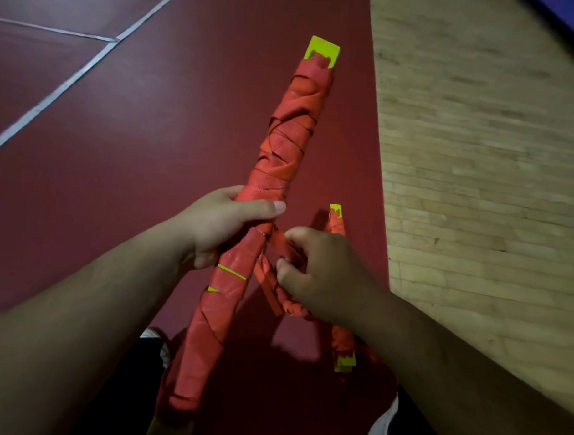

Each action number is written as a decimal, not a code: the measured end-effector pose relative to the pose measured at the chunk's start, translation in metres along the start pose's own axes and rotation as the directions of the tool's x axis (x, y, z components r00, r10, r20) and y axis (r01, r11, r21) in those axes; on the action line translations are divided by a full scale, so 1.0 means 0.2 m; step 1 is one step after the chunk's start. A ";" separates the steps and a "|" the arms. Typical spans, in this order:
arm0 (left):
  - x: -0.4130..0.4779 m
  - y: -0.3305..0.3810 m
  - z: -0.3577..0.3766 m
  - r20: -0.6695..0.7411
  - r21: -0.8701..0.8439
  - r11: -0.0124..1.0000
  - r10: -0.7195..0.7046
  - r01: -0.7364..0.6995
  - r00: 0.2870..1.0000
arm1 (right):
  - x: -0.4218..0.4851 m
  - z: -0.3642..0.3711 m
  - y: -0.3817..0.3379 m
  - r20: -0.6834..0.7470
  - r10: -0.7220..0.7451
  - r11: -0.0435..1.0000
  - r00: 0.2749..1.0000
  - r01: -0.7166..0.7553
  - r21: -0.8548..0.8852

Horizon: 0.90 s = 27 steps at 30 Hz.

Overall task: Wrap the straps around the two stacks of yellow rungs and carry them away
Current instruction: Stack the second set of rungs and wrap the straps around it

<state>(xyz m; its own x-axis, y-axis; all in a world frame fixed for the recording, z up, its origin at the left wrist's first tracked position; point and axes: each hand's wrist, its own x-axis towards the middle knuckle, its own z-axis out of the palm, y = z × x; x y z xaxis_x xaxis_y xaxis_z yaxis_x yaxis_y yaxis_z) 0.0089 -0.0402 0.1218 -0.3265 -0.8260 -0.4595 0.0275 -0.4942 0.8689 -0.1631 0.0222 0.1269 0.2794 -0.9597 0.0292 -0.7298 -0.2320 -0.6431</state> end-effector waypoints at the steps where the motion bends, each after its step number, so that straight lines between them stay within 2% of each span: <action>1: 0.00 0.00 0.00 0.005 -0.010 1.000 0.002 -0.002 1.000 | 0.00 0.01 0.00 0.005 0.008 1.000 1.000 -0.008 0.019; 6: 0.01 -0.01 0.03 -0.095 -0.051 0.995 0.078 -0.083 0.992 | -0.03 0.06 -0.04 0.069 0.046 0.995 0.997 -0.053 0.089; 9: 0.00 0.03 0.07 -0.023 -0.211 0.975 0.070 -0.073 0.997 | -0.02 0.08 -0.04 0.062 0.114 0.984 0.992 -0.121 0.131; 11: -0.01 0.03 0.08 0.008 -0.242 0.970 0.029 -0.026 1.000 | -0.02 0.07 -0.03 0.058 0.148 0.983 0.987 -0.153 0.105; 16: -0.01 0.01 0.04 0.050 -0.114 0.989 0.100 -0.094 0.994 | -0.01 0.06 -0.03 0.036 0.153 0.988 0.988 -0.154 0.033; 20: -0.01 0.01 0.03 0.068 -0.045 0.990 0.135 -0.132 0.989 | 0.01 0.04 -0.02 0.095 0.184 0.975 0.978 -0.194 0.110; 24: -0.01 0.01 0.04 0.021 0.041 0.975 0.218 -0.219 0.976 | 0.01 0.06 -0.03 0.133 0.256 0.943 0.958 -0.277 0.185; 27: 0.00 0.01 0.03 -0.015 0.091 0.961 0.264 -0.262 0.964 | 0.01 0.06 -0.01 0.196 0.277 0.947 0.941 -0.301 0.109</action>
<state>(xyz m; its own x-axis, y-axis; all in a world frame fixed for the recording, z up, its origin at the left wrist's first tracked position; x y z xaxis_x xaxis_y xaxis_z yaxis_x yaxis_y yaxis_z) 0.0038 -0.0394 0.1257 -0.2933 -0.9313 -0.2162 0.0261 -0.2338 0.9719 -0.1535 0.0236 0.1190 0.1832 -0.9361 -0.3002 -0.7076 0.0864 -0.7013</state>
